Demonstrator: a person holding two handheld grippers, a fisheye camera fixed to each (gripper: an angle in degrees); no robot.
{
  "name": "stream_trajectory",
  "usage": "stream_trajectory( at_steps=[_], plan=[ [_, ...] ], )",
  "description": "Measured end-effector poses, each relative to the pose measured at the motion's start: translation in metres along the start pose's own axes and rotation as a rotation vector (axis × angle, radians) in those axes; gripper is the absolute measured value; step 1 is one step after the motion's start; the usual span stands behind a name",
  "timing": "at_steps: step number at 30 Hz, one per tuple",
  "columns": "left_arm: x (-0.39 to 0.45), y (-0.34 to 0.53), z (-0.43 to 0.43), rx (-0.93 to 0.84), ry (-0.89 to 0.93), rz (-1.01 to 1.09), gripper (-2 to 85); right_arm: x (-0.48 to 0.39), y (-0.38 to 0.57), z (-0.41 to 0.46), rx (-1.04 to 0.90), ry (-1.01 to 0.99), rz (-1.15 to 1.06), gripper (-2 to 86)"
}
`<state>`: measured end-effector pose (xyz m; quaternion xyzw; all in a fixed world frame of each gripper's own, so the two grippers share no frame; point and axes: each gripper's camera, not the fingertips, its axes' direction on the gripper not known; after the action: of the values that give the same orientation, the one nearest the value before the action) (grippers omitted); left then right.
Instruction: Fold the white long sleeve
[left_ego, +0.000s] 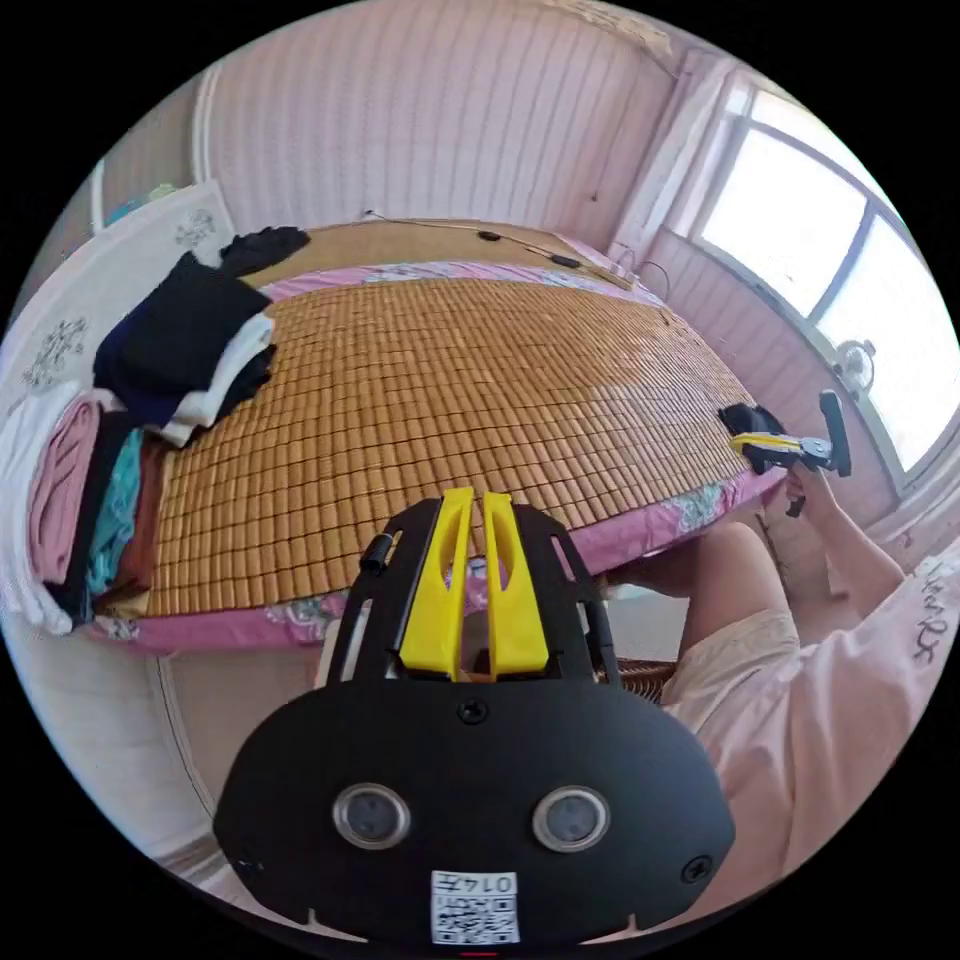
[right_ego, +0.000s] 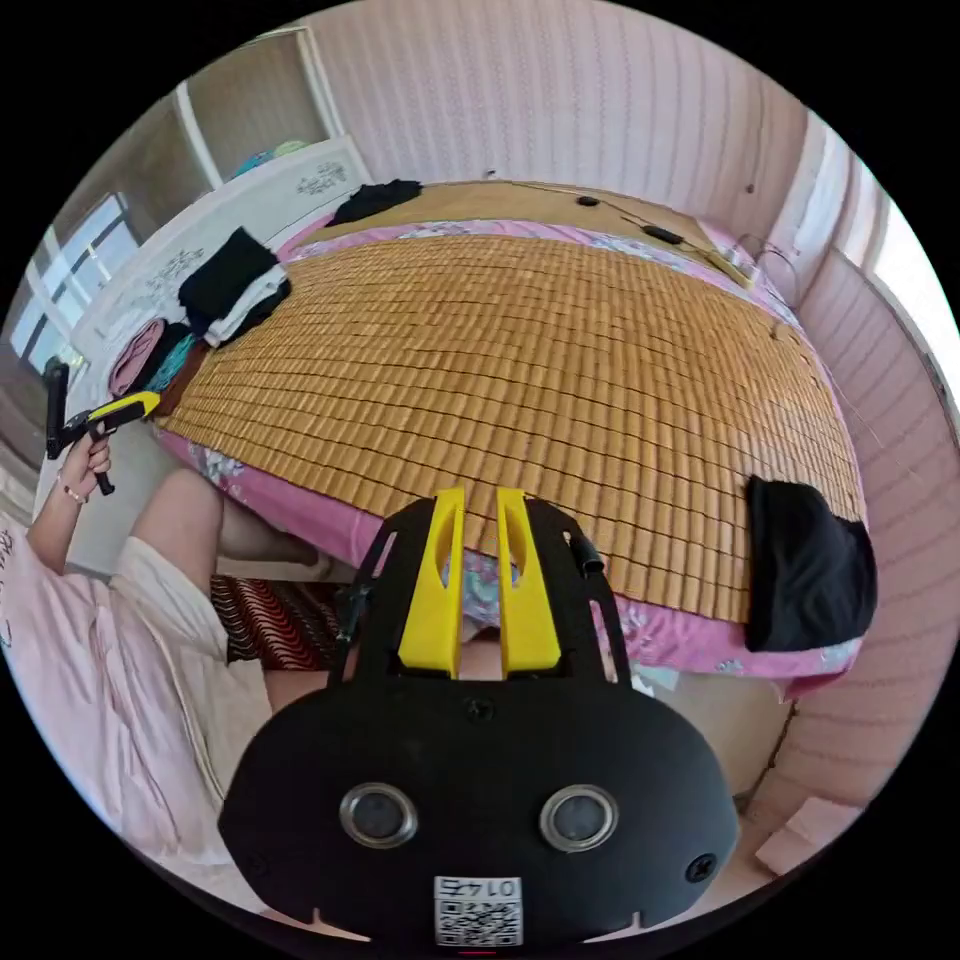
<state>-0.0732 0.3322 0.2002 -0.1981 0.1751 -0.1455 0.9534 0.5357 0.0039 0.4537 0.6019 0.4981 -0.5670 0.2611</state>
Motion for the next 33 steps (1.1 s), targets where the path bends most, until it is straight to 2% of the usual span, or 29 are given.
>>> stream_trajectory(
  at_steps=[4,5,7,12,16,22,25,28,30,31,32,33],
  plan=[
    [-0.078,0.062,-0.075,0.111,-0.072,-0.225,2.7,-0.175,-0.068,0.058,-0.021,-0.26,-0.262,7.6],
    [-0.101,0.083,-0.099,0.161,-0.099,-0.297,3.5,-0.201,-0.079,0.063,-0.025,-0.287,-0.31,7.8],
    [-0.132,0.111,-0.133,0.223,-0.141,-0.399,4.4,-0.308,-0.118,0.073,-0.011,-0.351,-0.505,8.0],
    [-0.204,0.177,-0.218,0.379,-0.297,-0.596,5.5,-0.504,-0.177,0.067,0.04,-0.4,-0.868,8.4],
    [-0.241,0.196,-0.254,0.449,-0.324,-0.672,6.4,-0.644,-0.203,0.068,0.071,-0.375,-1.076,12.0],
    [-0.302,0.196,-0.303,0.606,-0.314,-0.759,7.4,-0.799,-0.229,0.104,0.088,-0.28,-1.222,13.5],
    [-0.33,0.186,-0.321,0.678,-0.283,-0.794,9.8,-0.856,-0.241,0.136,0.066,-0.271,-1.197,13.0],
    [-0.351,0.168,-0.324,0.667,-0.235,-0.818,10.6,-0.897,-0.248,0.182,-0.003,-0.247,-1.14,9.7],
    [-0.359,0.156,-0.321,0.598,-0.23,-0.827,8.0,-0.91,-0.248,0.211,-0.079,-0.186,-1.12,8.1],
    [-0.358,0.154,-0.323,0.585,-0.241,-0.821,5.6,-0.911,-0.249,0.215,-0.081,-0.18,-1.109,4.5],
    [-0.353,0.153,-0.331,0.585,-0.264,-0.81,0.6,-0.91,-0.25,0.214,-0.074,-0.184,-1.103,2.7],
    [-0.343,0.155,-0.343,0.624,-0.273,-0.778,0.0,-0.904,-0.252,0.205,-0.048,-0.218,-1.1,1.1]
  ],
)
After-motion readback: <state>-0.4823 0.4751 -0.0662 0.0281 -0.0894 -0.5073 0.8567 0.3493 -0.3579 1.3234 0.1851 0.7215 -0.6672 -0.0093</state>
